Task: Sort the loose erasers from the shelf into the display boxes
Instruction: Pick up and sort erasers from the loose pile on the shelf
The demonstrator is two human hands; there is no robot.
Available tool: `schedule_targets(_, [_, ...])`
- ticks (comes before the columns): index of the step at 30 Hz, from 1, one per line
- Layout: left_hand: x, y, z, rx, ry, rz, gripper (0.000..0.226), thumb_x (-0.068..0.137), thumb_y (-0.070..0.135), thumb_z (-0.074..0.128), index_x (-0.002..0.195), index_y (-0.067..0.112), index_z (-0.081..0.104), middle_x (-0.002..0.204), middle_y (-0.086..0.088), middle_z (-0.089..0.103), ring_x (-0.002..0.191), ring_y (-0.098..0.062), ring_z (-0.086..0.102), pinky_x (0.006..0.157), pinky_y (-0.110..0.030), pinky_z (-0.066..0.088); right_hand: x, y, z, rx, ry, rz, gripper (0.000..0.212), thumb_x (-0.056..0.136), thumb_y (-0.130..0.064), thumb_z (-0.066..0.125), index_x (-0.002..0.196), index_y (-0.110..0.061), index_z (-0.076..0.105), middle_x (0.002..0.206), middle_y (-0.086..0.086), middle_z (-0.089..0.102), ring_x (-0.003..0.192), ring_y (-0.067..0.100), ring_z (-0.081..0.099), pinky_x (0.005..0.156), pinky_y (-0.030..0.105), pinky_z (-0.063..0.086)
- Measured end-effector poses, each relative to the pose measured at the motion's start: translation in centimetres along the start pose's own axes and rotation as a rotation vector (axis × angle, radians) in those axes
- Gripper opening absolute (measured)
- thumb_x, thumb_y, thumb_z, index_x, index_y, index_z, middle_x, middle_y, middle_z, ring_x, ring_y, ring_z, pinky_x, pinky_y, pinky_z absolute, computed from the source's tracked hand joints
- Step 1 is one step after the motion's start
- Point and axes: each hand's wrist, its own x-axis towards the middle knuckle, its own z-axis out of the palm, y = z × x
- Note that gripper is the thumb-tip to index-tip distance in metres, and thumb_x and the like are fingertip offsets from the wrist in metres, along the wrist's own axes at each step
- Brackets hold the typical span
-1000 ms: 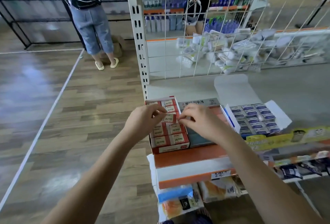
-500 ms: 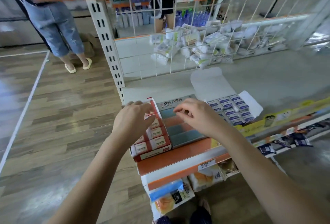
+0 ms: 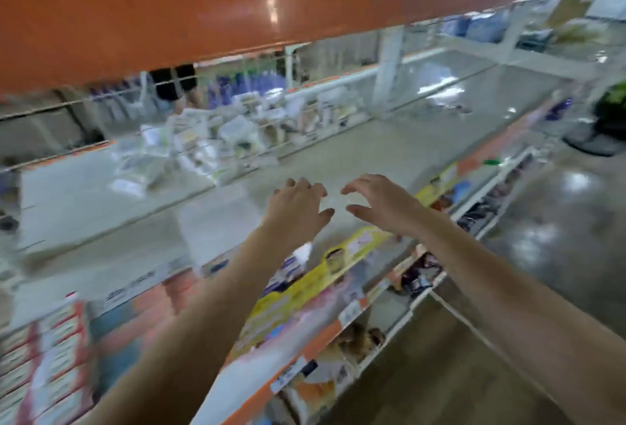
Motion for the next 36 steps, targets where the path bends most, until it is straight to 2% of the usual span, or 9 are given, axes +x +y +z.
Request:
schedule_targets(5, [10.4, 10.7, 2.1, 0.007, -0.008, 0.086, 0.047, 0.093, 0.044, 0.046, 0.133, 0.020, 0.044, 0.134, -0.009, 0.045, 0.126, -0.029, 0.038, 0.099, -0.041, 0.034, -0.1, 12.5, -3.8, -0.039, 0.041, 0.176, 0.042, 0.090, -0.022, 0.058, 0.129, -0.008, 0.051, 0.129, 0.015, 0.052, 0.122, 0.029, 0.047, 0.101, 0.030, 0.030])
schedule_targets(9, [18.0, 16.7, 3.7, 0.001, -0.013, 0.113, 0.047, 0.093, 0.045, 0.047, 0.131, 0.020, 0.045, 0.132, -0.010, 0.045, 0.125, -0.029, 0.039, 0.097, -0.040, 0.036, 0.3, 20.6, -6.1, -0.034, 0.062, 0.298, 0.044, 0.093, -0.020, 0.052, 0.134, -0.005, 0.044, 0.135, 0.017, 0.047, 0.125, 0.028, 0.043, 0.100, 0.027, 0.027])
schedule_targets(12, [23.4, 19.7, 5.3, 0.038, -0.035, 0.142, 0.047, 0.093, 0.045, 0.046, 0.132, 0.019, 0.045, 0.131, -0.010, 0.046, 0.124, -0.030, 0.040, 0.096, -0.041, 0.037, 1.5, 26.2, -6.5, -0.038, 0.033, 0.375, 0.046, 0.094, -0.022, 0.050, 0.136, -0.007, 0.041, 0.139, 0.015, 0.044, 0.127, 0.029, 0.042, 0.103, 0.032, 0.031])
schedule_targets(15, [29.5, 22.0, 7.1, 0.049, -0.061, 0.164, 0.047, 0.093, 0.045, 0.046, 0.133, 0.019, 0.044, 0.131, -0.010, 0.046, 0.124, -0.029, 0.040, 0.098, -0.041, 0.037, 3.7, 32.0, -6.4, -0.012, 0.037, 0.440, 0.048, 0.090, -0.022, 0.054, 0.135, -0.008, 0.043, 0.135, 0.016, 0.047, 0.124, 0.030, 0.045, 0.100, 0.035, 0.037])
schedule_targets(21, [41.3, 25.1, 9.9, 0.015, -0.065, 0.179, 0.048, 0.093, 0.043, 0.047, 0.133, 0.019, 0.044, 0.133, -0.011, 0.046, 0.124, -0.029, 0.041, 0.096, -0.041, 0.039, 8.3, 42.0, -7.7, 0.006, 0.035, 0.527, 0.048, 0.092, -0.021, 0.051, 0.138, -0.011, 0.040, 0.139, 0.014, 0.042, 0.129, 0.029, 0.038, 0.102, 0.030, 0.029])
schedule_targets(24, [45.6, 26.0, 11.2, 0.023, -0.069, 0.169, 0.046, 0.092, 0.042, 0.049, 0.132, 0.019, 0.046, 0.132, -0.009, 0.048, 0.124, -0.027, 0.041, 0.095, -0.040, 0.040, 10.4, 46.3, -8.2, 0.042, 0.033, 0.529, 0.048, 0.091, -0.018, 0.051, 0.137, -0.011, 0.040, 0.138, 0.013, 0.043, 0.127, 0.028, 0.041, 0.100, 0.030, 0.031])
schedule_targets(29, [51.4, 27.0, 13.2, 0.047, -0.070, 0.133, 0.047, 0.090, 0.038, 0.054, 0.131, 0.017, 0.046, 0.132, -0.010, 0.050, 0.122, -0.029, 0.045, 0.097, -0.039, 0.040, 14.0, 52.1, -8.7, 0.057, -0.014, 0.497, 0.049, 0.089, -0.018, 0.051, 0.137, -0.014, 0.041, 0.136, 0.012, 0.043, 0.125, 0.030, 0.041, 0.100, 0.038, 0.037])
schedule_targets(33, [55.7, 27.0, 14.0, 0.072, -0.026, 0.007, 0.052, 0.089, 0.035, 0.055, 0.135, 0.015, 0.042, 0.131, -0.012, 0.048, 0.122, -0.029, 0.045, 0.095, -0.039, 0.041, 18.0, 55.9, -8.9, 0.025, 0.000, 0.359, 0.049, 0.091, -0.018, 0.051, 0.138, -0.012, 0.039, 0.135, 0.014, 0.043, 0.125, 0.030, 0.040, 0.101, 0.036, 0.033])
schedule_targets(36, [58.1, 27.4, 14.9, 0.062, 0.012, -0.093, 0.050, 0.088, 0.035, 0.056, 0.132, 0.015, 0.045, 0.127, -0.011, 0.050, 0.121, -0.029, 0.044, 0.093, -0.038, 0.041, 21.2, 58.2, -8.6, 0.009, -0.007, 0.239, 0.052, 0.088, -0.016, 0.049, 0.139, -0.013, 0.039, 0.134, 0.014, 0.045, 0.122, 0.032, 0.044, 0.100, 0.037, 0.036])
